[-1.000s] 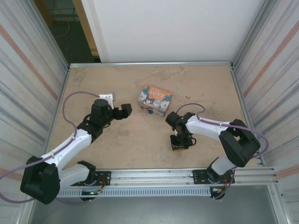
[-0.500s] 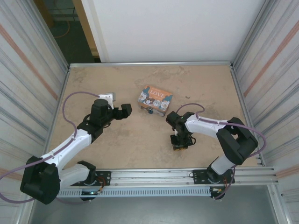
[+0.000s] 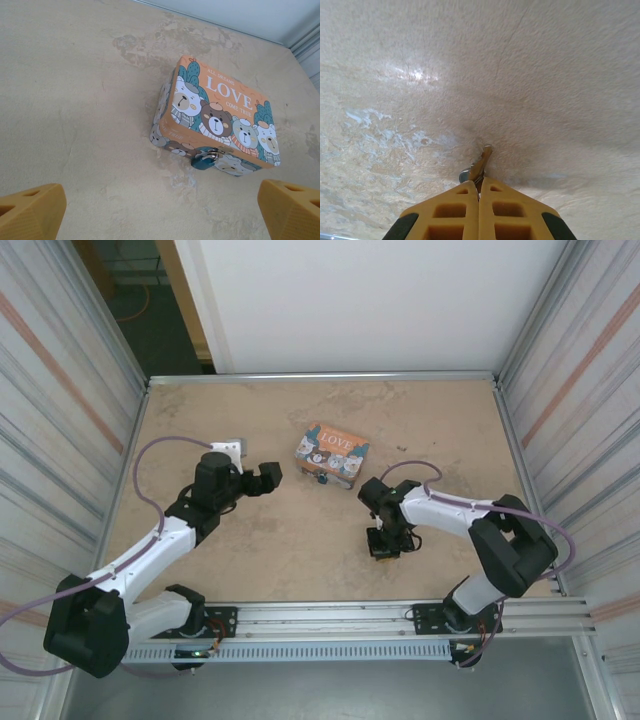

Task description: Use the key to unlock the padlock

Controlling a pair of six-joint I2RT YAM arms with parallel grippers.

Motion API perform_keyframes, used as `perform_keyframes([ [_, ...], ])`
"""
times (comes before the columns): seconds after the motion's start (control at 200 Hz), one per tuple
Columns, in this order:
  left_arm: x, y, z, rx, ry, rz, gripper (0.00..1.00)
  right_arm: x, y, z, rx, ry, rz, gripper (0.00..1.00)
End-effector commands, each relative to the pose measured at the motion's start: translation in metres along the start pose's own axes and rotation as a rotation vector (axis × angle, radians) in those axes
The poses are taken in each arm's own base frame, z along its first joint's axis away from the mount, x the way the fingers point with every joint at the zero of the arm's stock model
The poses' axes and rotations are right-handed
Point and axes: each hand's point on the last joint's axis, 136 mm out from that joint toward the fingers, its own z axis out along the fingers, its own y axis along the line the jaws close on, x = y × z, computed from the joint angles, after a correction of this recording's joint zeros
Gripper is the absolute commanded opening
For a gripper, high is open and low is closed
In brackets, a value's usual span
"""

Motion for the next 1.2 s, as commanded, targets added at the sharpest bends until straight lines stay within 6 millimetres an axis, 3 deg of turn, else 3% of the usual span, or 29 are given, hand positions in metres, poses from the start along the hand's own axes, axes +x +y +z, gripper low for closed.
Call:
perform_keyframes([
  [0.0,-0.022,-0.006,-0.01,0.021,-0.062,-0.005,0.99,-0.015,0.002,-0.012,-0.035,-0.09,-0.032,0.0],
  [0.291,-0.042,-0.015,-0.019,0.112,-0.087,-0.113,0.99,-0.06,0.024,-0.059,-0.156,-0.368,-0.143,0.0],
  [0.591,-0.059,-0.037,-0.02,0.222,-0.048,-0.207,0.99,-0.104,0.049,-0.13,-0.29,-0.668,-0.254,0.0],
  [1.017,-0.068,-0.071,0.006,0.465,0.155,-0.757,0.97,-0.134,0.096,-0.234,-0.524,-1.055,-0.357,0.0],
  [1.197,-0.072,-0.083,0.011,0.525,0.181,-0.973,0.96,-0.14,0.111,-0.264,-0.583,-1.184,-0.392,0.0],
])
